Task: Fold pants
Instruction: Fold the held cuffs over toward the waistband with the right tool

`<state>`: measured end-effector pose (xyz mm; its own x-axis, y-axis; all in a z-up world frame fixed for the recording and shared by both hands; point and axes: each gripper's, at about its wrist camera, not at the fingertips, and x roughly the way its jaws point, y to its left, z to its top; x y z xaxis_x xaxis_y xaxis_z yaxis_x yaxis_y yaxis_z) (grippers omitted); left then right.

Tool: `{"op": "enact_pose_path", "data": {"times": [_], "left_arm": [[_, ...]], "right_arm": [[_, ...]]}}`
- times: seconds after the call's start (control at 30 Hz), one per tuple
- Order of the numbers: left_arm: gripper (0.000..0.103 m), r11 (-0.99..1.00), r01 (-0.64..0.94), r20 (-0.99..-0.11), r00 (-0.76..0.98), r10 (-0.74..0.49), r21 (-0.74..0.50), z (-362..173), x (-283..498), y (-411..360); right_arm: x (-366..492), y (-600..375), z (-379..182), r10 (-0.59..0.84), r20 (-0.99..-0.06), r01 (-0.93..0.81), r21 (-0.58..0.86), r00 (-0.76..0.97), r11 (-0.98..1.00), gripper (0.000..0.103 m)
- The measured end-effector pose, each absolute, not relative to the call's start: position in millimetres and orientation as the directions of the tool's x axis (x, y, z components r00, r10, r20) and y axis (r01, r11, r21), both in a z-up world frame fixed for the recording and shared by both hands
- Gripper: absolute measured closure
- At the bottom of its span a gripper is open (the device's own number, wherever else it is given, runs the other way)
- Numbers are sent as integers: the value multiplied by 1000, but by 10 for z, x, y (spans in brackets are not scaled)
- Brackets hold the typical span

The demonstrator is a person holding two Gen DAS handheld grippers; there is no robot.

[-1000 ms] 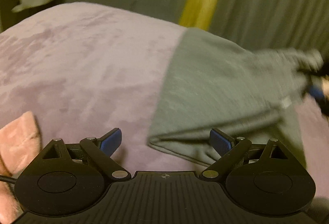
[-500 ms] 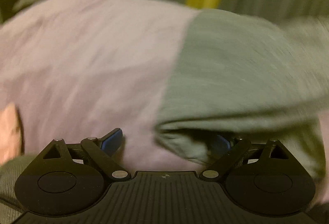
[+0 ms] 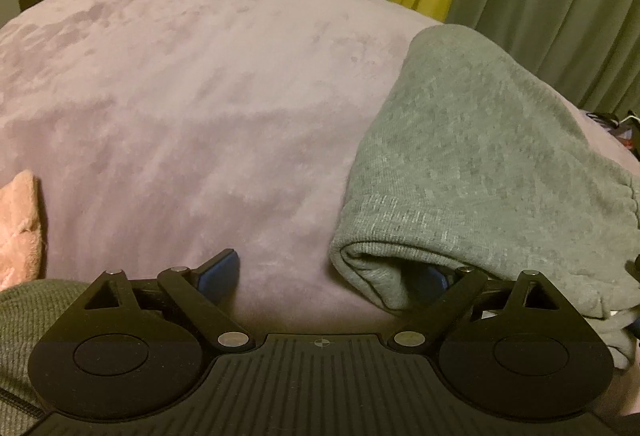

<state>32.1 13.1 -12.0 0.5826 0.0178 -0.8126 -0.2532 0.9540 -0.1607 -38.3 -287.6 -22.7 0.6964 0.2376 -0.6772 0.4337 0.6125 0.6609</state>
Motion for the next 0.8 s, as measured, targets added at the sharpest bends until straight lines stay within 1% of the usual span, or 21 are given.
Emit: {"op": "enact_pose_path", "data": {"times": [0.17, 0.2, 0.23, 0.3, 0.43, 0.63, 0.7, 0.8], "left_arm": [[7, 957, -252, -812, 583, 32, -143, -143, 356, 120], [7, 957, -253, -812, 582, 34, -141, -149, 357, 119], [7, 957, -254, -812, 582, 36, -139, -156, 358, 118], [6, 958, -255, -812, 582, 41, -135, -164, 362, 112], [6, 958, -255, -813, 581, 47, -128, -173, 362, 101], [6, 959, -254, -813, 580, 50, -123, -177, 365, 101], [5, 959, -255, -813, 580, 52, -121, -178, 364, 100], [5, 959, -256, -814, 579, 55, -118, -181, 367, 95]], "right_arm": [[-354, -2841, -321, 227, -674, 428, 656, 703, 622, 40], [-299, -2830, -332, 223, -678, 427, 649, 701, 630, 37], [-286, -2808, -332, 220, -675, 420, 646, 704, 638, 27], [-226, -2747, -355, 232, -657, 384, 651, 717, 655, 21], [-205, -2649, -315, 222, -672, 361, 612, 706, 704, 17], [-148, -2651, -317, 262, -668, 344, 631, 697, 696, 6], [-147, -2637, -315, 266, -666, 335, 630, 697, 701, 4], [-133, -2653, -337, 273, -658, 334, 642, 701, 690, 4]]}}
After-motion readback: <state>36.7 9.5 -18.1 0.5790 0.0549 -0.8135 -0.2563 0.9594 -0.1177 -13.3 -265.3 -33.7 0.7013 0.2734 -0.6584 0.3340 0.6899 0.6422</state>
